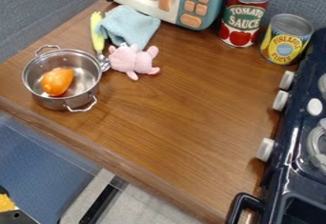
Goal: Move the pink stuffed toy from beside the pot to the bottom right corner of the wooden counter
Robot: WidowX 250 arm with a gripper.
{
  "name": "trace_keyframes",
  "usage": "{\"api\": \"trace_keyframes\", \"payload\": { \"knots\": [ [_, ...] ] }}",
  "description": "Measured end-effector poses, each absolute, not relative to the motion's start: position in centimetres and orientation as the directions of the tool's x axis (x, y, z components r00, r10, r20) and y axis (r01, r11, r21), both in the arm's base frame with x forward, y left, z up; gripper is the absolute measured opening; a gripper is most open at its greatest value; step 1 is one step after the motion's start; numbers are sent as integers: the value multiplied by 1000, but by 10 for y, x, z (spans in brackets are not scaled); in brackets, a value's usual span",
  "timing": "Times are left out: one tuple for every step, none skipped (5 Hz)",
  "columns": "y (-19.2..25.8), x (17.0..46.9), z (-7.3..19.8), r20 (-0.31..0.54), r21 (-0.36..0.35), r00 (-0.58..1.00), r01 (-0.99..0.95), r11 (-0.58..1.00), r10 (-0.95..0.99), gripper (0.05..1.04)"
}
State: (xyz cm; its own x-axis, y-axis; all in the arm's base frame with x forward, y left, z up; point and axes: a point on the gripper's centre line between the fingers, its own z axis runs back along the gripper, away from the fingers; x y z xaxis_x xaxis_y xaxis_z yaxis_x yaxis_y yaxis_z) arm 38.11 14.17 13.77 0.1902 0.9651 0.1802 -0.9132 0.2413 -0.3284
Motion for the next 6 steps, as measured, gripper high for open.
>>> {"api": "trace_keyframes", "payload": {
  "knots": [
    [141,380,122,155,-298,190,-926,230,969,999],
    [132,371,108,125,-303,133,-938,166,983,999],
    [102,359,121,153,-340,106,-928,153,983,999],
    [84,346,113,157,-311,106,-938,151,982,999],
    [78,335,112,165,-296,96,-944,142,982,999],
    [81,331,108,155,-289,65,-951,108,986,999]
  ]
}}
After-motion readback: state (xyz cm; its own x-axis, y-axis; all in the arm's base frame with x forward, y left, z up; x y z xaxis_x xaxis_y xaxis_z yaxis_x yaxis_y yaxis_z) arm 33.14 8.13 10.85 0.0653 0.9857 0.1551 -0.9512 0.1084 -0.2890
